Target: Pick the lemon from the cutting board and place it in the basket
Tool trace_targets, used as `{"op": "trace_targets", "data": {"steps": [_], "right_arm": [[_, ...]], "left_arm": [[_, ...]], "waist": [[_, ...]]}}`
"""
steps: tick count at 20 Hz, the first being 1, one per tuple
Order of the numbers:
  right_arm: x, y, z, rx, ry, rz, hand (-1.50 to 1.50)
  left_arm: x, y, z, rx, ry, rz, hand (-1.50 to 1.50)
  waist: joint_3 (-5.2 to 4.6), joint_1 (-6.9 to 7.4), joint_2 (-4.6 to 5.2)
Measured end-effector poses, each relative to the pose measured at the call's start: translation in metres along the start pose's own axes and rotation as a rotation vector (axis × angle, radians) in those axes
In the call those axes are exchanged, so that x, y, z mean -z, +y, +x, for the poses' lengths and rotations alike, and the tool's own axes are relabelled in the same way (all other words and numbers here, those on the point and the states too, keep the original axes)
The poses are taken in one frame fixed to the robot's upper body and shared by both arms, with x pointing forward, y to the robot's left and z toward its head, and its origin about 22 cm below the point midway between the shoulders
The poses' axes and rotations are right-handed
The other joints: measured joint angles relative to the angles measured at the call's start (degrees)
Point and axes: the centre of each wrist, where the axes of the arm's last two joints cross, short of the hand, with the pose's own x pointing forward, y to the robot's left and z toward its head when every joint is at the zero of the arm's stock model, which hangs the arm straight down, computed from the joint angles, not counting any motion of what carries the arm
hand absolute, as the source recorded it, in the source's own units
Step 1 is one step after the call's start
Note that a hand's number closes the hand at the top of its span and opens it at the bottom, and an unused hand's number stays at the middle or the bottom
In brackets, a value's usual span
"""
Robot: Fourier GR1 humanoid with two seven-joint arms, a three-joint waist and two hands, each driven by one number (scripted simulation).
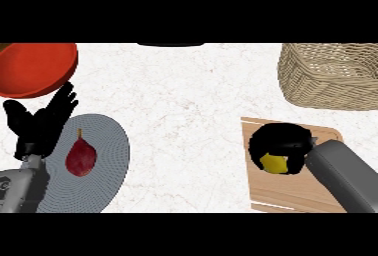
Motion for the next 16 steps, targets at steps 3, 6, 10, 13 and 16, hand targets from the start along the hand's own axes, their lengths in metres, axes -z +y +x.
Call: {"op": "trace_targets", "data": {"steps": [3,6,10,13,16], "right_arm": [[-0.003,0.004,0.004,-0.006,0.008,-0.012,1.50],[-0.002,0.020,0.015,0.043,0.138,-0.092,1.50],[-0.002,0.045,0.027,0.158,0.363,-0.248,1.50],[0.001,0.059,0.044,0.239,0.474,-0.344,1.50],[0.016,0.071,0.070,0.371,0.472,-0.473,1.50]], "left_arm": [[-0.008,-0.005,-0.004,-0.001,0.003,-0.001,0.00],[-0.011,0.004,-0.007,-0.002,0.017,0.023,0.00],[-0.017,0.016,-0.014,-0.004,0.035,0.069,0.00],[-0.020,0.019,-0.017,-0.008,0.042,0.078,0.00],[-0.023,0.023,-0.018,-0.007,0.040,0.083,0.00]], "waist": [[0.02,-0.04,-0.16],[-0.26,-1.69,-0.90],[-0.50,-4.15,-1.79],[-0.87,-4.92,-2.13],[-0.66,-5.30,-1.80]]}}
